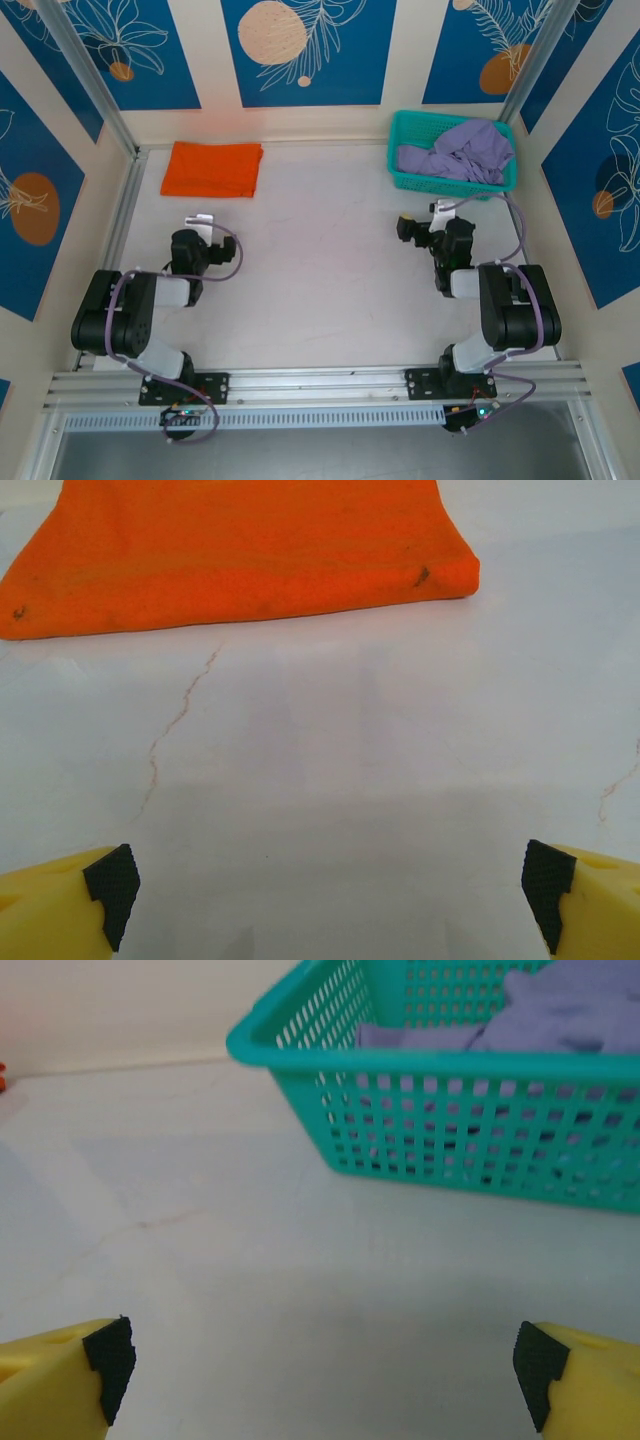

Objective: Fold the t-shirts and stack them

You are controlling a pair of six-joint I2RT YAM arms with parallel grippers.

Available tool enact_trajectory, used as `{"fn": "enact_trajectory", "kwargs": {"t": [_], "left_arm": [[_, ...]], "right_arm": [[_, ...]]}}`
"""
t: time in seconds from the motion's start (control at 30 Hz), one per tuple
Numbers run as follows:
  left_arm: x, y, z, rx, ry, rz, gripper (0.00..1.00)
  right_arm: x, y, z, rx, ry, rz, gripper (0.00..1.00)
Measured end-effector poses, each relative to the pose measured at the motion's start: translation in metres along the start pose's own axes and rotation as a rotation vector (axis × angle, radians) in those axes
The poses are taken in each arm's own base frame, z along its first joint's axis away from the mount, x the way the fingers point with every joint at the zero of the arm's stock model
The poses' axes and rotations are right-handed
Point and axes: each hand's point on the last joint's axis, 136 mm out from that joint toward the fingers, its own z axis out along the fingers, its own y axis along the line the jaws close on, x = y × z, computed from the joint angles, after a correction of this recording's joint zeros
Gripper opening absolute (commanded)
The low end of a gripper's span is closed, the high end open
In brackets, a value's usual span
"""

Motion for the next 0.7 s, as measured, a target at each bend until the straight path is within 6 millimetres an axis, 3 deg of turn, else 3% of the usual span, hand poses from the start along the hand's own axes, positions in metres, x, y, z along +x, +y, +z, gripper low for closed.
{"fn": "enact_trajectory", "kwargs": {"t": [0.23, 0.7], "left_arm": [[0.000, -0.001, 0.000, 0.007, -0.001, -0.001, 1.00], [-0.002, -0.001, 0.000, 0.007, -0.008, -0.001, 1.00]], "right_arm": [[0.015, 0.000, -0.001, 0.006, 0.056, 0.008, 0.99], [0.018, -0.001, -0.001, 0.009, 0.072, 0.011, 0.99]]}}
